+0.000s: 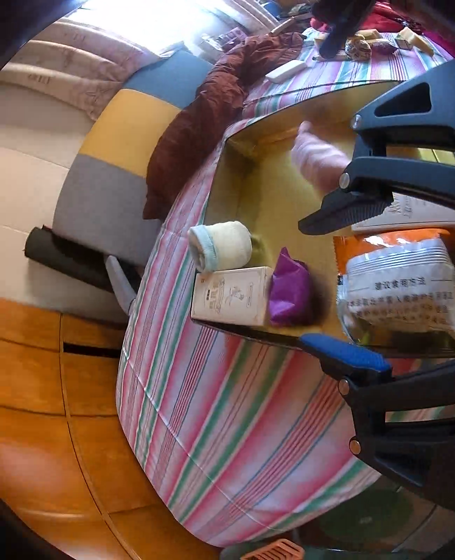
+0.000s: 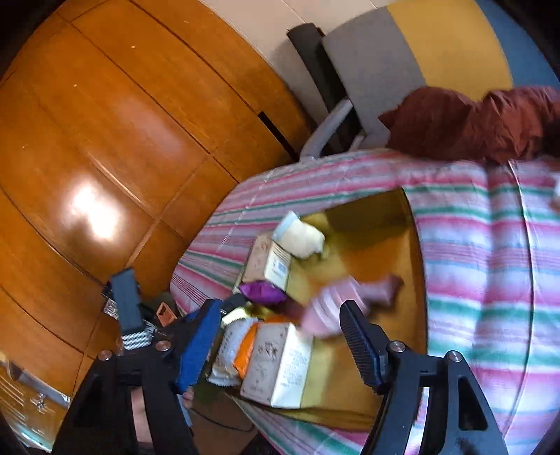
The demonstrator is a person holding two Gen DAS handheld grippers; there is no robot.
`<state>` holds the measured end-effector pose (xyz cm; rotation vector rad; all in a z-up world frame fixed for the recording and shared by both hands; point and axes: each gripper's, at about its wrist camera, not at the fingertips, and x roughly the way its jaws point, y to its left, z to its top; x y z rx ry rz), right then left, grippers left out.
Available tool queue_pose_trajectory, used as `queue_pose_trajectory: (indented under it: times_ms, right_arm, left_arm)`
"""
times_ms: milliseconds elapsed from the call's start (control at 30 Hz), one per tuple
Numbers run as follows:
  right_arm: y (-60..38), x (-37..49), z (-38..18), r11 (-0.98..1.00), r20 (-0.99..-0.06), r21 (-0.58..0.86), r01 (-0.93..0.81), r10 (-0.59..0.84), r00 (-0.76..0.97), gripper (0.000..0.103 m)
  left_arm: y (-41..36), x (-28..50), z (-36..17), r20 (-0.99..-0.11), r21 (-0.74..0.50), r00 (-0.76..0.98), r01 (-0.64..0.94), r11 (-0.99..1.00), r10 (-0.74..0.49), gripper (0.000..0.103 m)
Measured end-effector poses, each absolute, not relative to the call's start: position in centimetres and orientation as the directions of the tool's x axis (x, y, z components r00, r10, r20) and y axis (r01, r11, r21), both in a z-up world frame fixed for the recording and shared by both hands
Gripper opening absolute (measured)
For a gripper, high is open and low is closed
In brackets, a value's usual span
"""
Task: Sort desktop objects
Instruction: 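Open both tools to drop the sock and packet into the tray, then move both tools back toward the pile of items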
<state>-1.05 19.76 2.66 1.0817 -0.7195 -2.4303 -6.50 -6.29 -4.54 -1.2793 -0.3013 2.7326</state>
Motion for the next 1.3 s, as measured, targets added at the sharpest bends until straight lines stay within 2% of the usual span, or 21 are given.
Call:
queue_pose_trajectory:
  times_ms: [200,300,533,833,1067,1300]
  right_arm:
    - [20.4,2.0,1.6,-0.851,-0.629,0.520,0.075,-0.441,-0.640,0.078]
    - [20.6,3.7,1.4,-0.894,-0.660,0.445,0.049,-0.365,-0.656,0.085]
    - [22.8,7.1,1.1,-0.927,-0.684,0.374,-0.024,-0.258,-0.683,0.089]
    - [29.0,13.6,-0.1,-0.914,-0.725,0.327,-0.240,-0.080,-0.684,0.089]
    - [35.3,19.9,-0.2,-0.861,-0.765,0.244,-0.447,0.112,-0.634,0.089]
    - [40.0,24.0,-0.3,-0.803,-0.800,0.173,-0.570,0.223,-0.557,0.089]
  left_arm:
    - [-4.7,-4.7,-2.5,-0.697,-0.240,-0.675,-0.099,-0.966,0.243,0.060]
    - [-2.9,-3.9,-1.9,-0.692,-0.230,-0.667,-0.159,-0.960,0.276,0.060]
    - [0.6,-2.5,-1.9,-0.684,-0.249,-0.631,-0.271,-0.930,0.367,0.060]
    - [3.9,-2.3,-1.1,-0.683,-0.254,-0.594,-0.352,-0.901,0.425,0.060]
    - [7.7,-2.6,-0.8,-0.690,-0.233,-0.550,-0.446,-0.864,0.470,0.060]
    - [11.5,-1.8,0.0,-0.684,-0.231,-0.486,-0.564,-0.793,0.545,0.060]
